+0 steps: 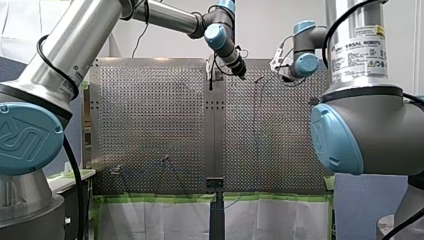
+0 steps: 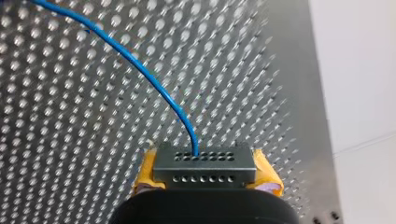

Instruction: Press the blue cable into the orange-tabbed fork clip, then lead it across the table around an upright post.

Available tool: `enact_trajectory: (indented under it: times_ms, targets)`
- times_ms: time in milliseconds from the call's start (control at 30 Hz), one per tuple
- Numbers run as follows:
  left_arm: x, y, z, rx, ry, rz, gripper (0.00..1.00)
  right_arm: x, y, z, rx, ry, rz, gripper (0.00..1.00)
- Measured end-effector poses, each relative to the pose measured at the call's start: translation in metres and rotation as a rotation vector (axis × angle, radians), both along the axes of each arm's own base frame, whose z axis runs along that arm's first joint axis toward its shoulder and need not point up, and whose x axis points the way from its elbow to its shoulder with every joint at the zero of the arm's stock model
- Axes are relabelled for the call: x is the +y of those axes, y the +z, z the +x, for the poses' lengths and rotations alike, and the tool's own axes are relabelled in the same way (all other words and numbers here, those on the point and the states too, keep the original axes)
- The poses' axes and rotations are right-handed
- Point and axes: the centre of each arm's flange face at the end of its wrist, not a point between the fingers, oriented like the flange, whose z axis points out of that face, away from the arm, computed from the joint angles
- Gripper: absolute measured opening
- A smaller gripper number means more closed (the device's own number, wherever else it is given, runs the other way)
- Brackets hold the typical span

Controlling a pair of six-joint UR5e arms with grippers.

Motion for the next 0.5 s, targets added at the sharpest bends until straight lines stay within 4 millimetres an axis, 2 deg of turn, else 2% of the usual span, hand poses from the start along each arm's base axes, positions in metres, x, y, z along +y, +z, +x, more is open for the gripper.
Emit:
enact_trajectory:
  times_ms: [267,500]
  targets:
    - [-0.004,-0.001,-0.006,0.016,-0.006,-0.014,0.99,0.013,0.026,0.006,-0.012,0.017,-0.043,0.0]
    - [-0.006,-0.001,-0.01,0.037,0.001,-0.049,0.99,0.029,0.057,0.006,-0.053,0.045,-0.099,0.0]
